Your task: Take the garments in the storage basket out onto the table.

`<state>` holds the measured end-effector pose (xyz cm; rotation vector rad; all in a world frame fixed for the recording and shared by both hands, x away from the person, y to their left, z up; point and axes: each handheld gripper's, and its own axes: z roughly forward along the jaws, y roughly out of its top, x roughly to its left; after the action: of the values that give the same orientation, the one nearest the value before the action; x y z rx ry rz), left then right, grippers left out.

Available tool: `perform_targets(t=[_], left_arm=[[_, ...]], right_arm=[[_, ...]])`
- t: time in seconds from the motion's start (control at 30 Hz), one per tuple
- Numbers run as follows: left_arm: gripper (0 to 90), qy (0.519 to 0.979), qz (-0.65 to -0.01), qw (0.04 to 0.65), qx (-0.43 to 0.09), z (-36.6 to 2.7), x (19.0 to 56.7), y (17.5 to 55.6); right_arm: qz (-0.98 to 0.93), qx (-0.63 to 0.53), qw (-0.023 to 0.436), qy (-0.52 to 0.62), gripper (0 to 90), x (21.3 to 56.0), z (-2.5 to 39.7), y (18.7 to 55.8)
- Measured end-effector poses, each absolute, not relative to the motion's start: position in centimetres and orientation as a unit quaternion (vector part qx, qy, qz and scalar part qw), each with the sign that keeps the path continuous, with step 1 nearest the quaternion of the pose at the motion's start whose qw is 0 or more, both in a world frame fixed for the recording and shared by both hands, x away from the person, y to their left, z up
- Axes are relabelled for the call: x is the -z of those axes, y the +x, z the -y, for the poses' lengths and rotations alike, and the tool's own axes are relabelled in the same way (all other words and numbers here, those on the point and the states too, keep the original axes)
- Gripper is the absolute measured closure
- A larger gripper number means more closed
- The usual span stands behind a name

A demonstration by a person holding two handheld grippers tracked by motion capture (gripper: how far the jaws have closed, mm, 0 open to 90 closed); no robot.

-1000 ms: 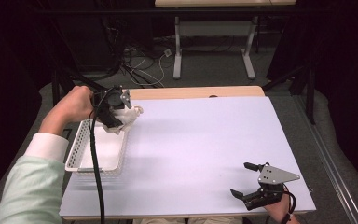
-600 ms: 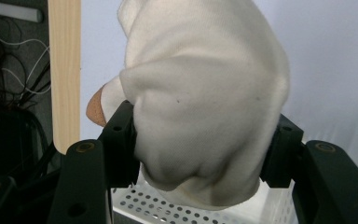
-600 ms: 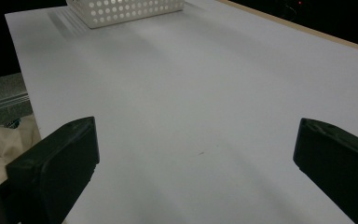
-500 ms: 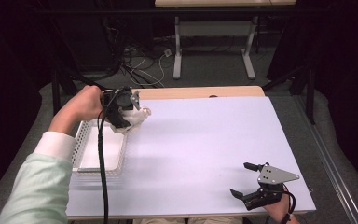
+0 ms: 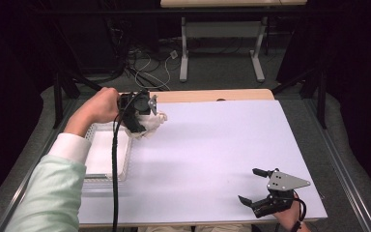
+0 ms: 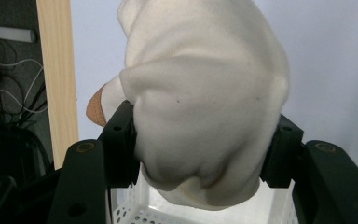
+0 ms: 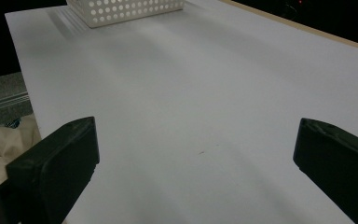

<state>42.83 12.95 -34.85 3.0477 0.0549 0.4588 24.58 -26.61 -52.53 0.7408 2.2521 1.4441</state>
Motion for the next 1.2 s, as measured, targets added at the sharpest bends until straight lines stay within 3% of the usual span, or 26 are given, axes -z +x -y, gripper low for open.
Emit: perform_targets(t=[1.2], left_arm=[[42.4, 0.99, 0.026, 0.049, -0.129, -8.0, 36.4, 42.9]], right_arm=[[-0.798, -0.511, 0.179, 0.265, 0.0, 52.5, 26.6, 24.6]])
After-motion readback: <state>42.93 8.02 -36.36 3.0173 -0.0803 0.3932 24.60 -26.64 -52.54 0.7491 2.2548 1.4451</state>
